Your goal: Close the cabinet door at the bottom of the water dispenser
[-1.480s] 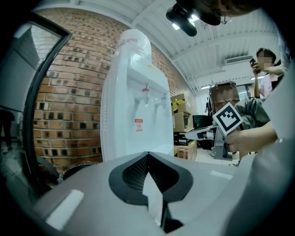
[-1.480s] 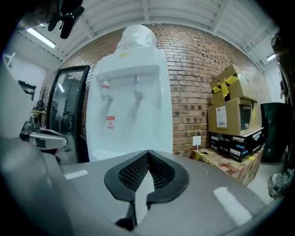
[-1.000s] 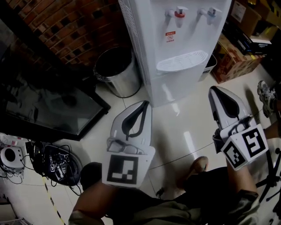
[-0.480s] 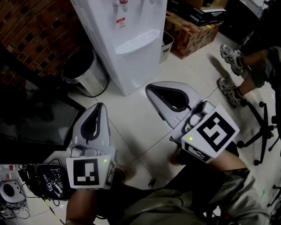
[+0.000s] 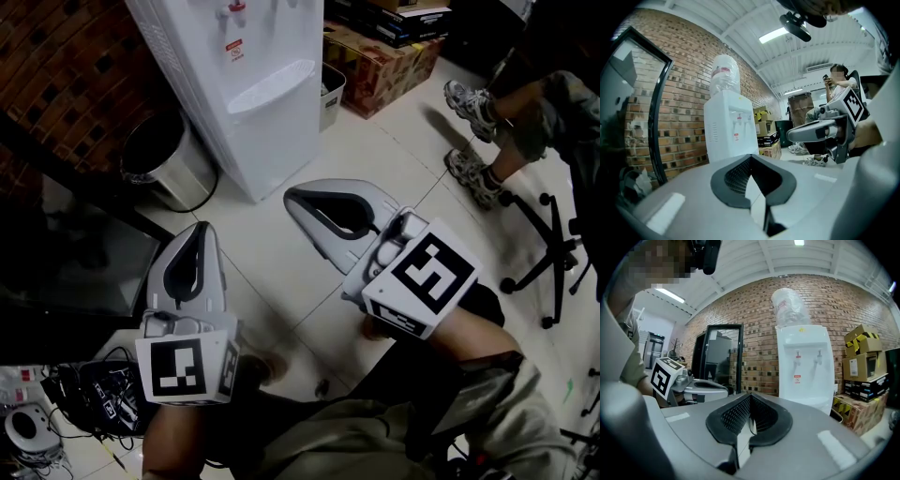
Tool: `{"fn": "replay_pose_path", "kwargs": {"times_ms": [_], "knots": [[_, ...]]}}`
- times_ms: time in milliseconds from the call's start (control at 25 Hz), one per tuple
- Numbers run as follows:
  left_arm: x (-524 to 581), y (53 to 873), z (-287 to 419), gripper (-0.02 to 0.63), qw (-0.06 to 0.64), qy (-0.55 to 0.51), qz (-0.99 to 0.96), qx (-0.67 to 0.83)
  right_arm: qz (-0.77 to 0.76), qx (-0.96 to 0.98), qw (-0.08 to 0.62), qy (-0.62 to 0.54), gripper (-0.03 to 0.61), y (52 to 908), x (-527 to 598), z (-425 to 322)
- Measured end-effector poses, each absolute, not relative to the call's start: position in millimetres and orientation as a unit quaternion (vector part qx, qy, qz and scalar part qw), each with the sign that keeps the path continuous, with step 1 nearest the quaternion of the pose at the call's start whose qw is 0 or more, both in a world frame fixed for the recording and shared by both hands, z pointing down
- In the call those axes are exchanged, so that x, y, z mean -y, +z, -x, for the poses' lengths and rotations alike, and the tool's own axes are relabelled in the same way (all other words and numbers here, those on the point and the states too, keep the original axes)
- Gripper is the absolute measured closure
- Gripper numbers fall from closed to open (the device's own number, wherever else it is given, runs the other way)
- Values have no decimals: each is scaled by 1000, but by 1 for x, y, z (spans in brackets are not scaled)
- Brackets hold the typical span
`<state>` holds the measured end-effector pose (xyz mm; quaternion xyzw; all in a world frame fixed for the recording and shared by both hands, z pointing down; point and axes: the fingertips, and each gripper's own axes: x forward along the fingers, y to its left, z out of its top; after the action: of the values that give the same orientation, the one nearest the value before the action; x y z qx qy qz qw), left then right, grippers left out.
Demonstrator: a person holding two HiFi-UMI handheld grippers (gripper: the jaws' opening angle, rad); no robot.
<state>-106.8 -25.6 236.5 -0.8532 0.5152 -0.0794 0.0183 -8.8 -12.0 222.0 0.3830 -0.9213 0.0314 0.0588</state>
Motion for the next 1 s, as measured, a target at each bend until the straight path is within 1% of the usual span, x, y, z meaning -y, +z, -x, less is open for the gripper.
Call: {"fn": "replay_pose_path", "kwargs": {"times_ms": [400, 720, 840, 1000], "knots": [[27, 236, 104, 612, 25, -81, 854, -514, -371, 927, 50, 29, 578, 212, 11, 12], [31, 236, 99, 612, 19, -84, 852, -516, -359, 931, 64, 27, 578, 216, 14, 12], [33, 234, 100, 612, 27, -78, 850, -520, -356, 932, 64, 26, 578, 218, 16, 12], [33, 236, 99, 612, 13, -87, 850, -519, -350, 935, 59, 25, 578, 215, 18, 14]]}}
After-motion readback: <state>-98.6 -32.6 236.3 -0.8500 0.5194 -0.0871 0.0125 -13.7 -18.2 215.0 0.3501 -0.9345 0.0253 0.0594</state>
